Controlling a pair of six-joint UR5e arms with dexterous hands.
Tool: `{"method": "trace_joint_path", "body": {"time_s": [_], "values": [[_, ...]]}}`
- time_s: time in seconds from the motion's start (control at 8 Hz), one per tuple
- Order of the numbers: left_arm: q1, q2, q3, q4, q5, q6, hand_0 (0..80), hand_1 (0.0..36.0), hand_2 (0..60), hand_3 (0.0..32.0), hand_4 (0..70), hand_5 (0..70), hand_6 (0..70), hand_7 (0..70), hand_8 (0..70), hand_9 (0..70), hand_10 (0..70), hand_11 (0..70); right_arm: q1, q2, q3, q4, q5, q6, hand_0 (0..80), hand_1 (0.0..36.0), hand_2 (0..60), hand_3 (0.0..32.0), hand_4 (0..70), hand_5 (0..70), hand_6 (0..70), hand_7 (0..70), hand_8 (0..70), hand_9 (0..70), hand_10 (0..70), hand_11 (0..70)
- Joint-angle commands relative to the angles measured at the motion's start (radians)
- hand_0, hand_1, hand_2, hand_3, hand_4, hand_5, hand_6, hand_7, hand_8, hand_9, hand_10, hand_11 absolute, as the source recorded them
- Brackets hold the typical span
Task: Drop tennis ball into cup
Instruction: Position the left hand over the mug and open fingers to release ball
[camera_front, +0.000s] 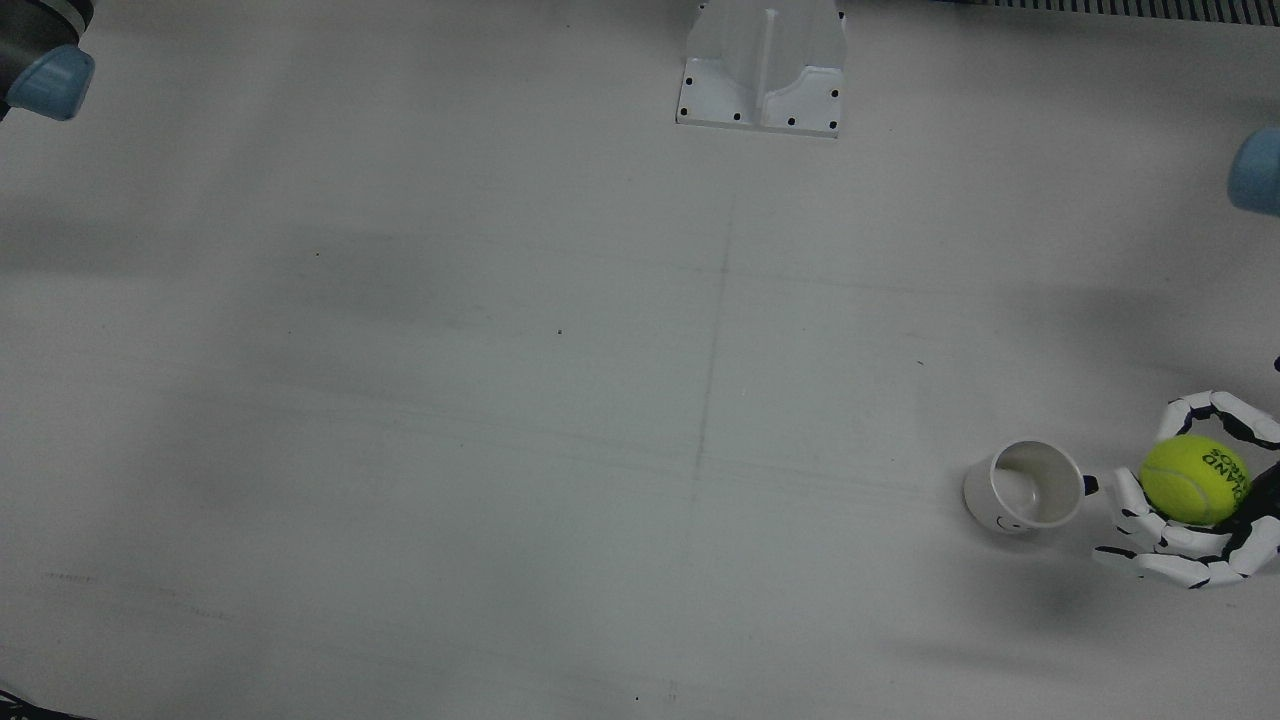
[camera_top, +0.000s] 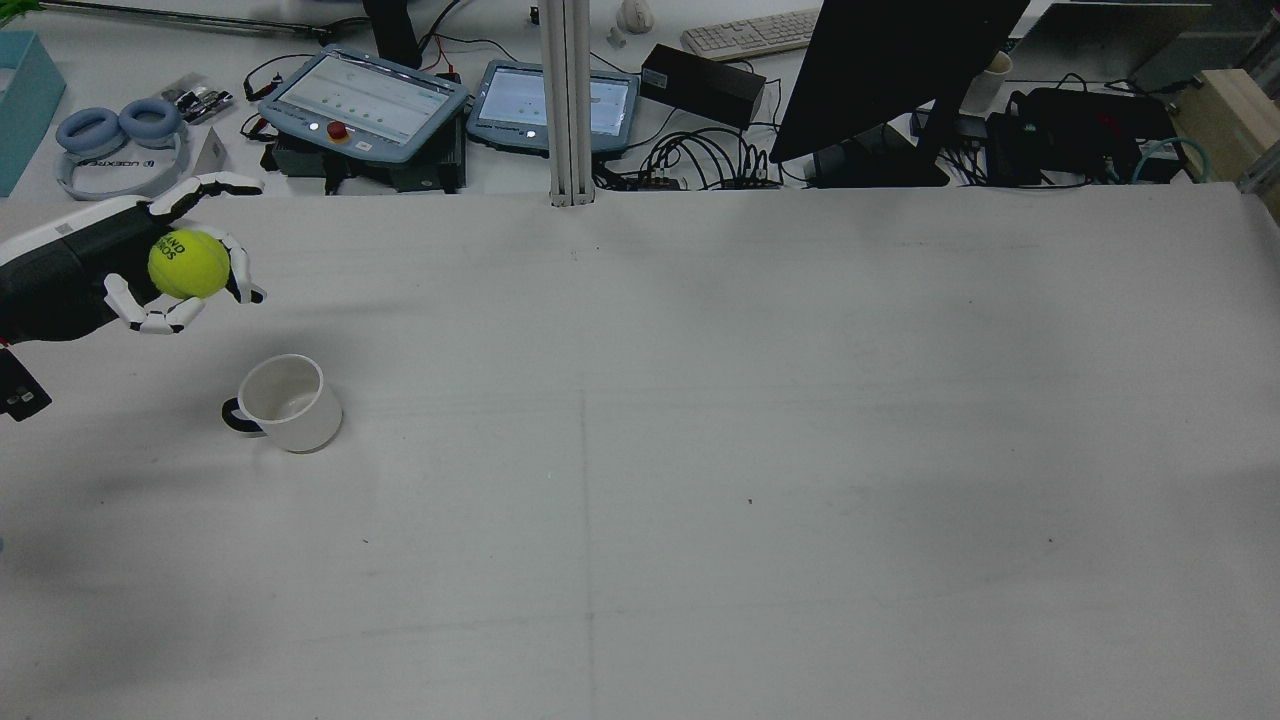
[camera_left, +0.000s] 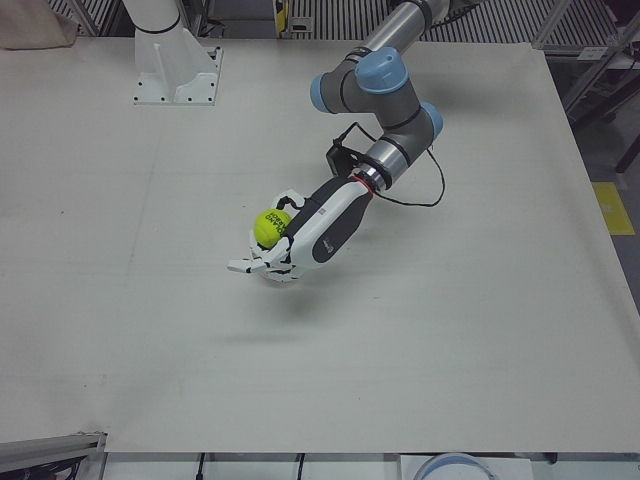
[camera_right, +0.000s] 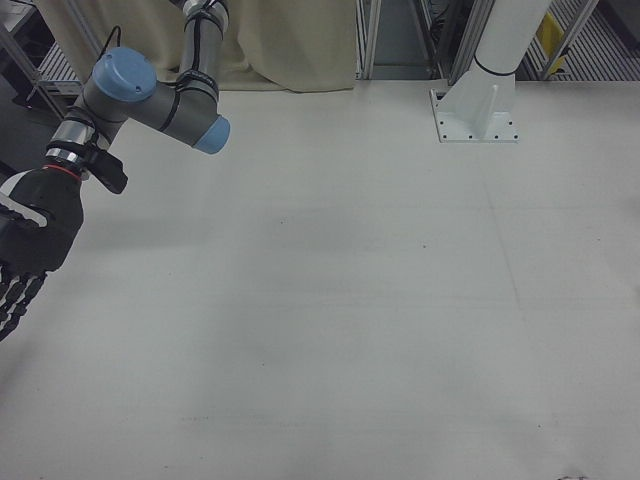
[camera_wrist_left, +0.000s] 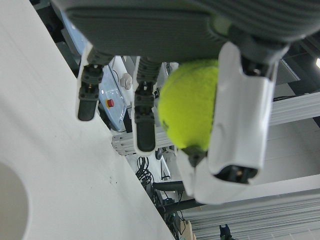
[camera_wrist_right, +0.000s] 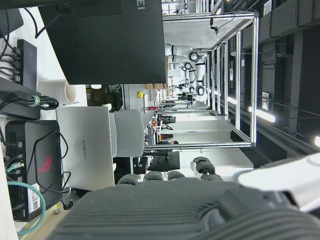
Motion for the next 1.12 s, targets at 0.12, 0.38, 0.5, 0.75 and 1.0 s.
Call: {"method": "trace_joint_path", "body": {"time_s": [0.12, 0.38, 0.5, 0.75, 1.0], "values": [[0.068, 0.003, 0.001, -0.008, -0.010, 0.017, 80.0, 36.0, 60.0, 32.0, 0.0, 33.2, 70.0, 56.4, 48.1, 41.1, 16.2, 27.3, 0.000, 0.000, 0.000, 0.000, 0.000, 0.000, 0.0, 0.0, 0.0, 0.0, 0.0, 0.0, 0.0, 0.0, 0.0, 0.0, 0.0, 0.0], [0.077, 0.003, 0.028, -0.028, -0.010, 0.015, 80.0, 36.0, 41.0, 32.0, 0.0, 23.6, 36.1, 24.3, 27.5, 14.4, 14.6, 24.9, 0.000, 0.000, 0.000, 0.000, 0.000, 0.000, 0.0, 0.0, 0.0, 0.0, 0.0, 0.0, 0.0, 0.0, 0.0, 0.0, 0.0, 0.0], [0.075, 0.003, 0.050, -0.044, -0.010, 0.014, 71.8, 35.2, 36.1, 32.0, 0.0, 21.3, 34.4, 18.0, 24.6, 9.7, 13.5, 22.7, 0.000, 0.000, 0.000, 0.000, 0.000, 0.000, 0.0, 0.0, 0.0, 0.0, 0.0, 0.0, 0.0, 0.0, 0.0, 0.0, 0.0, 0.0], [0.075, 0.003, 0.053, -0.044, -0.010, 0.006, 61.0, 31.4, 31.8, 32.0, 0.0, 17.4, 21.7, 18.0, 21.1, 8.2, 12.0, 19.9, 0.000, 0.000, 0.000, 0.000, 0.000, 0.000, 0.0, 0.0, 0.0, 0.0, 0.0, 0.0, 0.0, 0.0, 0.0, 0.0, 0.0, 0.0], [0.074, 0.004, 0.044, -0.044, -0.010, -0.006, 59.1, 28.0, 38.3, 32.0, 0.0, 24.5, 60.4, 9.9, 28.2, 6.1, 11.7, 19.4, 0.000, 0.000, 0.000, 0.000, 0.000, 0.000, 0.0, 0.0, 0.0, 0.0, 0.0, 0.0, 0.0, 0.0, 0.0, 0.0, 0.0, 0.0]]}}
